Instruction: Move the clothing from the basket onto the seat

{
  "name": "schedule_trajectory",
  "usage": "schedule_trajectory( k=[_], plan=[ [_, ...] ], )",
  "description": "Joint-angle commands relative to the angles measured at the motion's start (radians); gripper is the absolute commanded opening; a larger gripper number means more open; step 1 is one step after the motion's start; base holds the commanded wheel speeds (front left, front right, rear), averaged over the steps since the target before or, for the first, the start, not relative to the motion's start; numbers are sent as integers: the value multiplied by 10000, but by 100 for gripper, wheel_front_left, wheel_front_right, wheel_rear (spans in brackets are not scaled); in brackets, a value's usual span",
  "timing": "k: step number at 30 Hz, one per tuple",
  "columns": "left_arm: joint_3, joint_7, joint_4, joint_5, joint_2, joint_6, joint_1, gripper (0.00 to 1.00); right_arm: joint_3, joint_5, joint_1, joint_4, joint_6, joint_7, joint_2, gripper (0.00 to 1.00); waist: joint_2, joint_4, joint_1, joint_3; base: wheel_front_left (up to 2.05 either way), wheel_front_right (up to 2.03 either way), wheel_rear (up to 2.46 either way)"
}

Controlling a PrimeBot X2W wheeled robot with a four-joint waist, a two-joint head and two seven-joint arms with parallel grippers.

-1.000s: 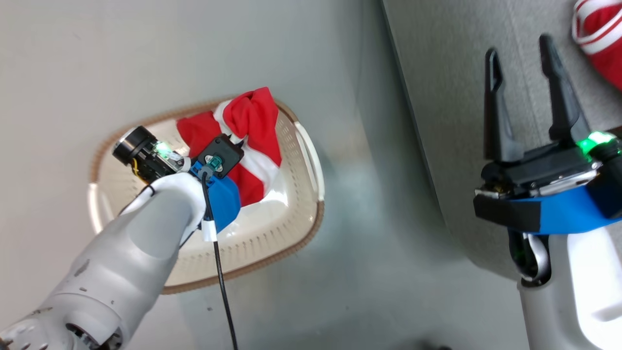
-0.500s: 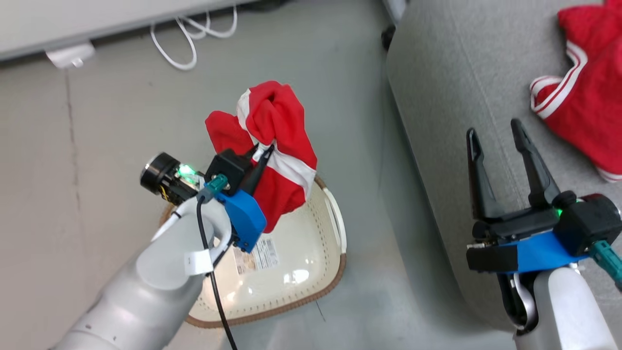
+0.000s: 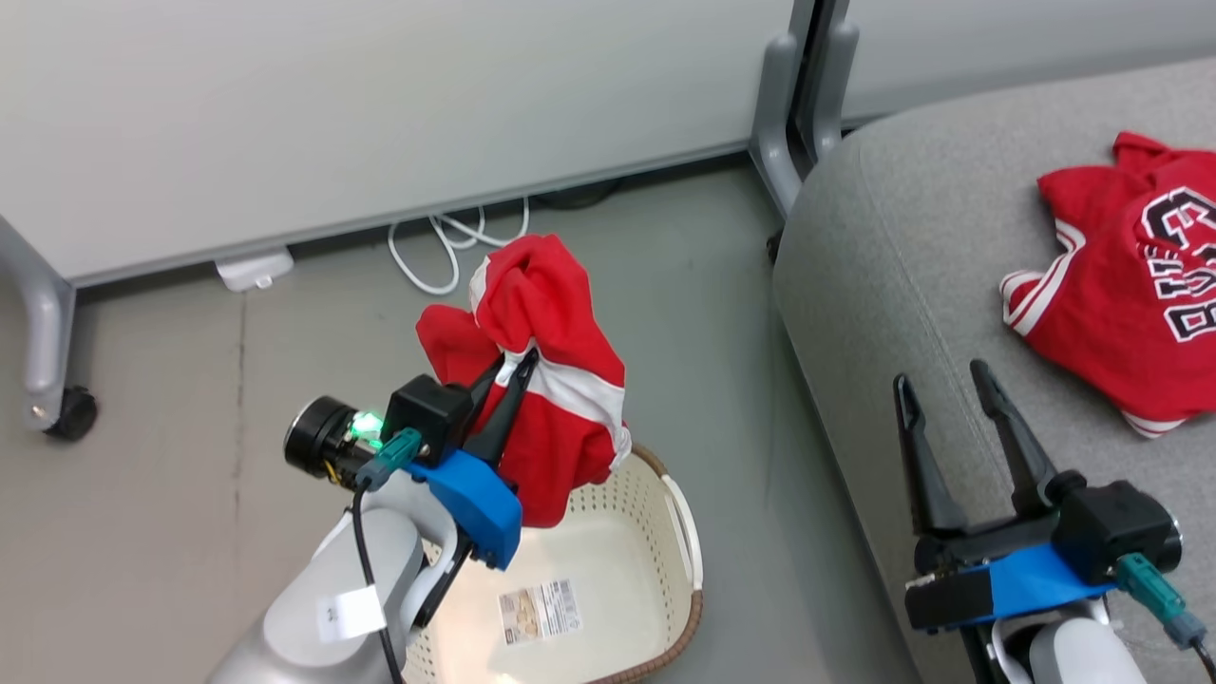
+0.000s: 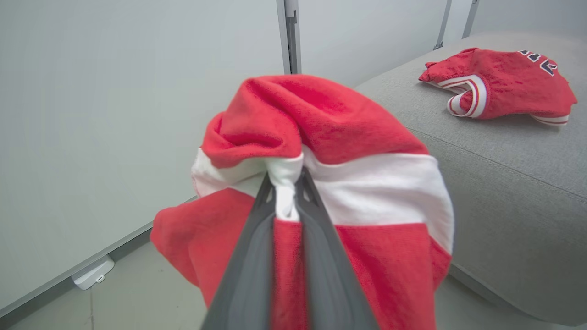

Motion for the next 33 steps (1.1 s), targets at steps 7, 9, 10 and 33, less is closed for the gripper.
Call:
schedule_trajectory(
  k=[7,9,10,33],
  plan=[
    [1065,-47,-1015,313,-35,46,1167,0,246,166,673,167,1,1,-21,100,-1,205,2,-928,0,0,0],
    [1302,-46,-1280,402,-56,60,1412,0,299,214,752,187,1,1,-17,100,-1,220,2,-1026,0,0,0],
    [1385,-46,-1389,451,-61,54,1526,0,322,243,792,203,1,1,-15,100,-1,232,2,-1073,0,0,0],
    [1853,-46,-1839,1259,-559,-308,1713,0,2601,674,-117,712,1,2,-126,100,-1,763,2,-1131,0,0,0]
  ],
)
